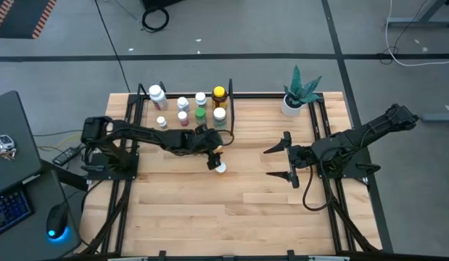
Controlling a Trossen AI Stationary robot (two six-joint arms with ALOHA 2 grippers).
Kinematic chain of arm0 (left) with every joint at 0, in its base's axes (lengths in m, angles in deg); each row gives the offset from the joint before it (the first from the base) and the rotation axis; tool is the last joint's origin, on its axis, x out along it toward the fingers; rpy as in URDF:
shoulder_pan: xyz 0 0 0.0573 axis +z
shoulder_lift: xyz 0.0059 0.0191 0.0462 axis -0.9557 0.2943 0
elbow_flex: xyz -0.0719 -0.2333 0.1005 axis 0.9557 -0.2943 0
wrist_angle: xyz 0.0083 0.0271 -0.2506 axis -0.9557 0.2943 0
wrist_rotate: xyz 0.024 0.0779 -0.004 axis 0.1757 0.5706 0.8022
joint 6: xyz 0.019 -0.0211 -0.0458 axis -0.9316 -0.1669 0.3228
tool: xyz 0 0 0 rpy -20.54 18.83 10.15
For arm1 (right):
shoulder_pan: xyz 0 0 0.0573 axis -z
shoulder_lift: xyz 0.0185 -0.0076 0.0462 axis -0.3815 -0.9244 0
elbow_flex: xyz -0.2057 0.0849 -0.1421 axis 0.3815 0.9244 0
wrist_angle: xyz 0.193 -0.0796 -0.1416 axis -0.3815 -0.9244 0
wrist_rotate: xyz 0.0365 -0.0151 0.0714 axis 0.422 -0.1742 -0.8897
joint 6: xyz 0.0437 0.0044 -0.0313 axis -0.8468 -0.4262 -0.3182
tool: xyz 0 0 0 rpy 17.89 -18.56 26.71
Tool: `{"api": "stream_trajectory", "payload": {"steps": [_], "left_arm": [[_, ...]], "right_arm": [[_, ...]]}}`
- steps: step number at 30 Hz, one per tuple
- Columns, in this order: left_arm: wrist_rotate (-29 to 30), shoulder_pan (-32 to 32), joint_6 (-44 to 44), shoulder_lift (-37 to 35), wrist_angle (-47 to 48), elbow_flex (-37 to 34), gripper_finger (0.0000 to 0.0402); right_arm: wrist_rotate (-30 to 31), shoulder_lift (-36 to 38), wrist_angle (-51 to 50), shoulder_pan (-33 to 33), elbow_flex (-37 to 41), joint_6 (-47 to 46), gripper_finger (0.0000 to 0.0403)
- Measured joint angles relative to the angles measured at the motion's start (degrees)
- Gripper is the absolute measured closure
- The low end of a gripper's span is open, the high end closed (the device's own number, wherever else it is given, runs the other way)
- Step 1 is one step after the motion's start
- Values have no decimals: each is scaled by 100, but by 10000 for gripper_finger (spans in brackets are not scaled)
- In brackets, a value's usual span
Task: Pick and place medicine bottles onto shelf by color
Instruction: Put the top orange pill bottle on the shelf
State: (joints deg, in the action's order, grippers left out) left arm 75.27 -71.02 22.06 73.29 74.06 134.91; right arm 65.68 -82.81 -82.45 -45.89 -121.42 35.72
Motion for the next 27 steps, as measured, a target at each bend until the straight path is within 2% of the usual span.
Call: {"api": "stream_trajectory", "payload": {"steps": [6, 13, 27], "left_arm": [[2, 253, -115, 338, -2, 0, 90], [0, 324, -255, 381, -83, -2, 83], [-174, 362, 109, 634, -121, -6, 106]], "right_arm": [[0, 0, -14, 0, 0, -40, 50], [0, 1, -18, 0, 0, -66, 50], [0, -35, -1, -7, 0, -92, 50]]}}
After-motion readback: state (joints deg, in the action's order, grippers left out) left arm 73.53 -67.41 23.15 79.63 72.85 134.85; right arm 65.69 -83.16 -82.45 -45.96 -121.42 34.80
